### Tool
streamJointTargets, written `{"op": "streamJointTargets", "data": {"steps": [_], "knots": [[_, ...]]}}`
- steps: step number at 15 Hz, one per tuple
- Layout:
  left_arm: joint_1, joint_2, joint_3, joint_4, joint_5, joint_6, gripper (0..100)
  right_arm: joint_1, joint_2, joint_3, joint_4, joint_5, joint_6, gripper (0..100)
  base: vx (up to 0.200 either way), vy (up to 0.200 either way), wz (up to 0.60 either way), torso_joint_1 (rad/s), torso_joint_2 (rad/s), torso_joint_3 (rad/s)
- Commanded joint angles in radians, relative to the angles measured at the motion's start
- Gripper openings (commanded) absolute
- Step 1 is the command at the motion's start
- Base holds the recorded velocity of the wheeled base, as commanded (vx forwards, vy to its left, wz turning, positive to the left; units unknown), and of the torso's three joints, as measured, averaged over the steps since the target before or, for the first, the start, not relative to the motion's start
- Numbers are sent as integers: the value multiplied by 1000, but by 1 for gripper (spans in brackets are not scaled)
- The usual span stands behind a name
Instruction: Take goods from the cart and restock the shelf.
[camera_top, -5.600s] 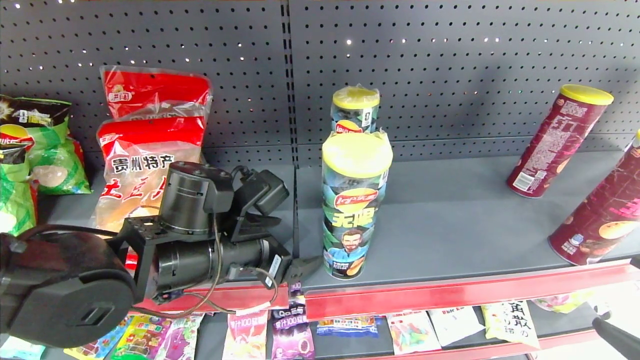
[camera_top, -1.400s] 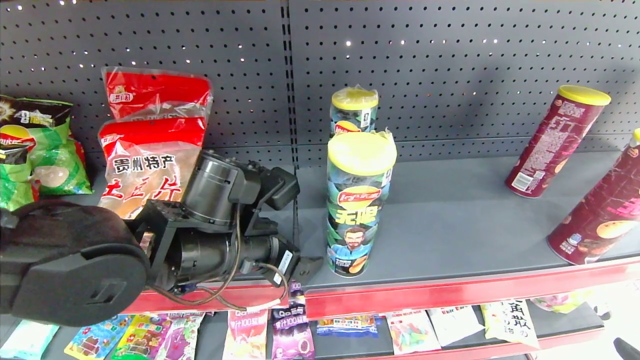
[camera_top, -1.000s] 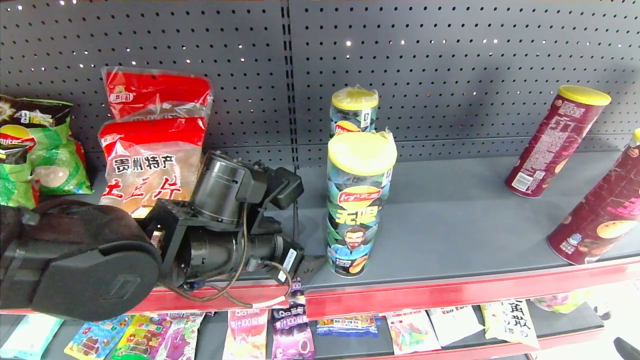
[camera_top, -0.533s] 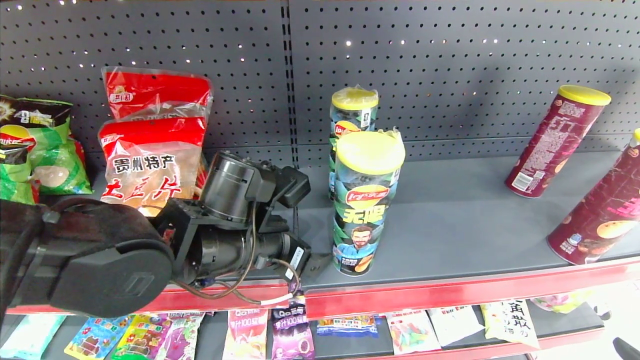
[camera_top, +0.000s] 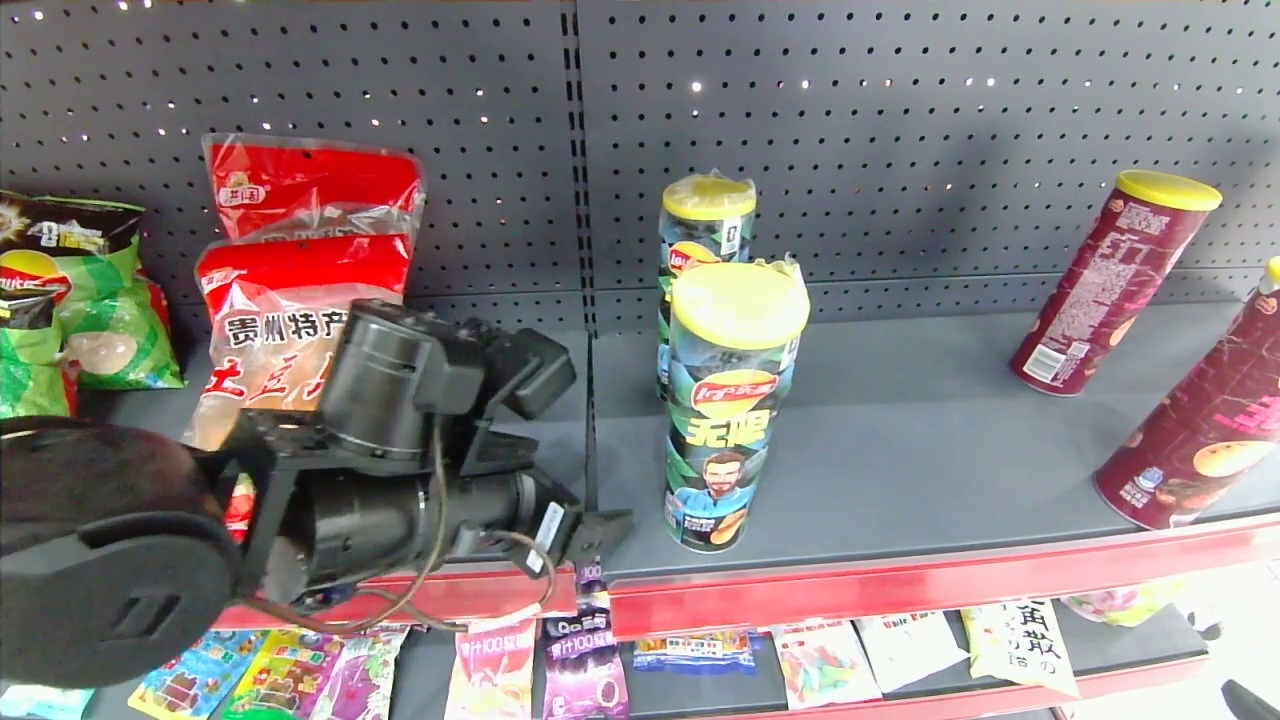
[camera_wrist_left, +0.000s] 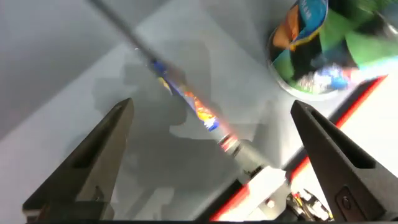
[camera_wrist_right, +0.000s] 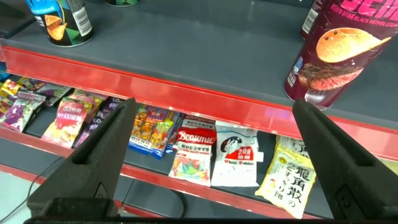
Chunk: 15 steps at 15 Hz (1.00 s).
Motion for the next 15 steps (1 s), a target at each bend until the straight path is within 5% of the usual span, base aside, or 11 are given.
{"op": "streamJointTargets", "data": {"steps": [1, 3, 5, 7, 8, 9, 10, 12, 15], "knots": [[63, -369, 260, 13, 15, -1, 100, -15, 3, 0, -1, 0, -1, 100, 0, 0, 0, 0, 0, 0], [108, -679, 456, 120, 40, -1, 100, -47, -6, -3, 45, 1, -1, 100, 0, 0, 0, 0, 0, 0], [212, -1001, 484, 416, 40, -7, 100, -67, -23, -53, 160, 0, 0, 100, 0, 0, 0, 0, 0, 0], [421, -1208, 427, 698, 40, -40, 100, -134, -40, -95, 249, -17, 0, 100, 0, 0, 0, 0, 0, 0], [482, -1245, 424, 741, 40, -55, 100, -165, -49, -98, 266, -17, 2, 100, 0, 0, 0, 0, 0, 0], [620, -1325, 439, 795, 40, -90, 100, -255, -67, -99, 311, -19, 0, 100, 0, 0, 0, 0, 0, 0], [682, -1380, 462, 821, 37, -93, 100, -320, -87, -93, 349, -17, 0, 100, 0, 0, 0, 0, 0, 0], [685, -1563, 536, 804, 14, -90, 100, -412, -201, -76, 464, 1, -3, 100, 0, 0, 0, 0, 0, 0], [697, -1639, 636, 616, -40, -92, 100, -389, -399, -13, 501, 24, 2, 100, 0, 0, 0, 0, 0, 0]]}}
